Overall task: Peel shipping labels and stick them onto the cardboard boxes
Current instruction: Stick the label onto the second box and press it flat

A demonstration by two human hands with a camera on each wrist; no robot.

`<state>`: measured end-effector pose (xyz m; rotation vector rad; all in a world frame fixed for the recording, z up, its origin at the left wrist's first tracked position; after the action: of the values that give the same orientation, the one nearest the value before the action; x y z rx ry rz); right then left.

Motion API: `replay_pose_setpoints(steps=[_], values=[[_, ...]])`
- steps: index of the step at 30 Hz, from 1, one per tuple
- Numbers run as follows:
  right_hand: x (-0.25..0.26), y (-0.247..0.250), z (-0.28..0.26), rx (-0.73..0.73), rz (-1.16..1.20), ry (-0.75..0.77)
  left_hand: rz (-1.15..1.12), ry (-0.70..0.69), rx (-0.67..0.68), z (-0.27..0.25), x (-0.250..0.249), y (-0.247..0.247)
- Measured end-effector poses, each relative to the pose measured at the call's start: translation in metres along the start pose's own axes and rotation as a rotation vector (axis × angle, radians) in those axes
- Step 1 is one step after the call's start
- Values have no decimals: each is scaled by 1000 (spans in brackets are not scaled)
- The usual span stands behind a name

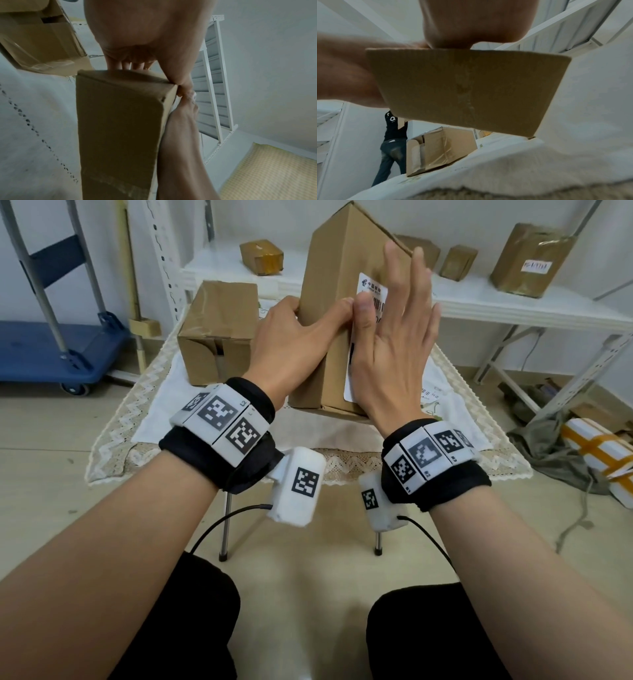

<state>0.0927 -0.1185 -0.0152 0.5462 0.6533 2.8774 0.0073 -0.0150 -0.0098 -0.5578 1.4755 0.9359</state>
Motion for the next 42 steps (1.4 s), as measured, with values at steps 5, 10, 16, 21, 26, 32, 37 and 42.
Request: replay_pose_setpoints(steps=[5, 10, 16, 21, 26, 32, 37, 42], values=[[6, -2, -2, -4, 40, 15, 24, 10, -44, -2, 0, 3], [16, -7, -7, 48, 61, 46, 42, 29, -41, 1, 5, 6], [15, -5, -3, 91, 95, 42, -52, 49, 57, 4, 2, 7], [-9, 8, 1, -86, 245, -137, -141, 32, 140, 13, -3, 18], [-25, -2, -4, -29, 520, -430, -153, 18, 213, 15, -5, 24], [-32, -2, -1, 59, 718, -677, -145, 43, 260, 15, -3, 26], [-34, -2, -2, 79, 824, -765, -75, 56, 268, 23, 0, 28], [-30, -5, -4, 58, 766, -773, 77, -68, -39, 28, 3, 27]])
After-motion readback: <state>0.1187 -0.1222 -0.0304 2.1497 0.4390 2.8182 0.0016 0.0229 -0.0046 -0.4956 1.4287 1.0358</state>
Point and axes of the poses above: each hand's wrist, its own z-axis towards the middle knuckle, its own y-axis out of the back of the hand, x = y × z, the point moved 3 cm from there along z, towards the middle knuckle, and after that the axes turned 10 degrees about y, right-handed, at the moved point
